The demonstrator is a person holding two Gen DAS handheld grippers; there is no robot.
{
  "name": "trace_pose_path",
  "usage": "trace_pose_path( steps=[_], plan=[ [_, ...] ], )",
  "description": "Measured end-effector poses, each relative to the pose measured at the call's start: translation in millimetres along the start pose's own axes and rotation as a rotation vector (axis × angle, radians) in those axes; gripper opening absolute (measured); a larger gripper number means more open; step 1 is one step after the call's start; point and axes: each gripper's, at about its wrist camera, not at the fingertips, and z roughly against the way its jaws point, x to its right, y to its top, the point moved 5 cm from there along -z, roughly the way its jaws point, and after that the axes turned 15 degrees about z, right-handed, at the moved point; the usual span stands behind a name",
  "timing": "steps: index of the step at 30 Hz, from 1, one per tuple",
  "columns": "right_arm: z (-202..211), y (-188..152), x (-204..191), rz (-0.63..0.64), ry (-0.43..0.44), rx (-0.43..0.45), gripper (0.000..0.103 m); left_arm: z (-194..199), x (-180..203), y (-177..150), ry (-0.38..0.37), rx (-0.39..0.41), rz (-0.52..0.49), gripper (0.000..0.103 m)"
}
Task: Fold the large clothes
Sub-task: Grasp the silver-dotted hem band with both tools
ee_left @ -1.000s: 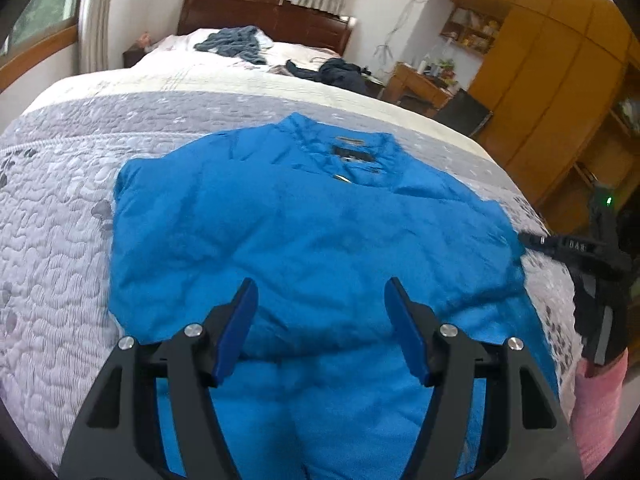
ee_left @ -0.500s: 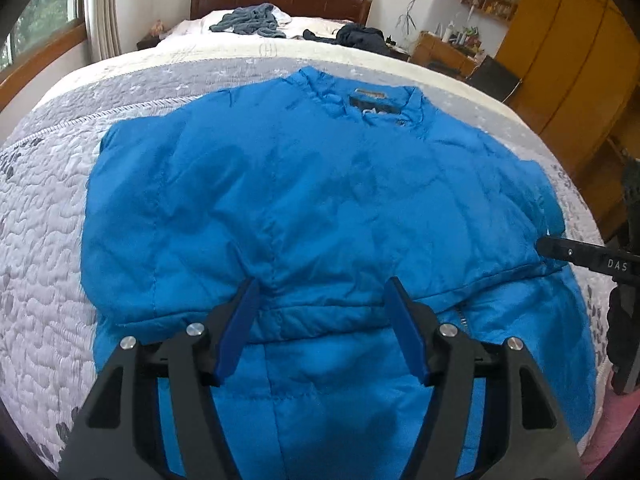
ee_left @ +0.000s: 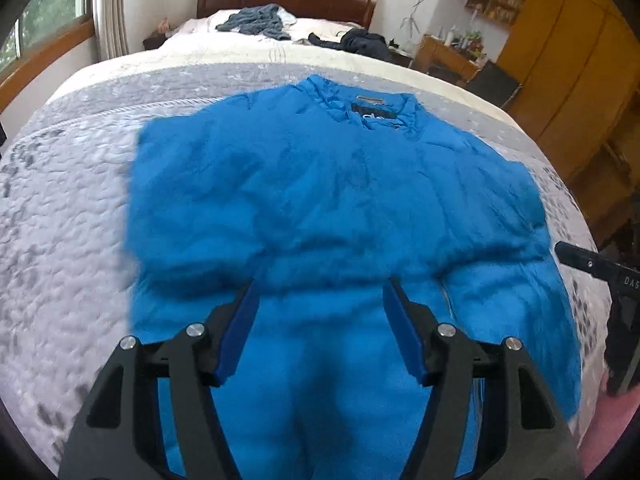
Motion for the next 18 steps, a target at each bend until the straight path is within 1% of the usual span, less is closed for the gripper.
trace_pose_path(
  steps=[2,4,6,8,10,13,16,18],
  plan=[
    [10.9,-14.6,-5.3,0.000,0.027,0.000,0.059,23.2,-13.9,-18.5,-0.002,0.007,-0.012,0.068],
    [21.6,-35.7,-10.7,0.005,0.038,-0.008,0.060,38.6,-25.6,-35.4,-0.003,0.002,-0.020,0.072],
    [33.2,-60.7,-16.3,0.016,0.027,-0.014,0.062,54.4,-42.6,-58.4,0.017,-0.013,-0.016,0.072],
    [42.4,-79.0,-20.0,0.020,0.019,-0.012,0.068,66.4,-56.6,-78.4,0.026,-0.027,-0.006,0.074],
    [53.5,-100.5,-23.8,0.025,0.001,-0.013,0.071,80.2,-74.4,-102.8,0.034,-0.046,0.021,0.078],
    [65.6,-129.4,-27.7,0.025,-0.040,-0.025,0.073,91.5,-90.7,-128.8,0.029,-0.075,0.055,0.079],
    [74.8,-152.2,-31.8,0.015,-0.050,-0.037,0.074,100.7,-97.7,-147.6,0.016,-0.077,0.070,0.081],
    [80.2,-165.5,-36.2,0.021,-0.044,-0.042,0.076,103.2,-98.2,-159.6,-0.016,-0.083,0.079,0.083]
  ],
)
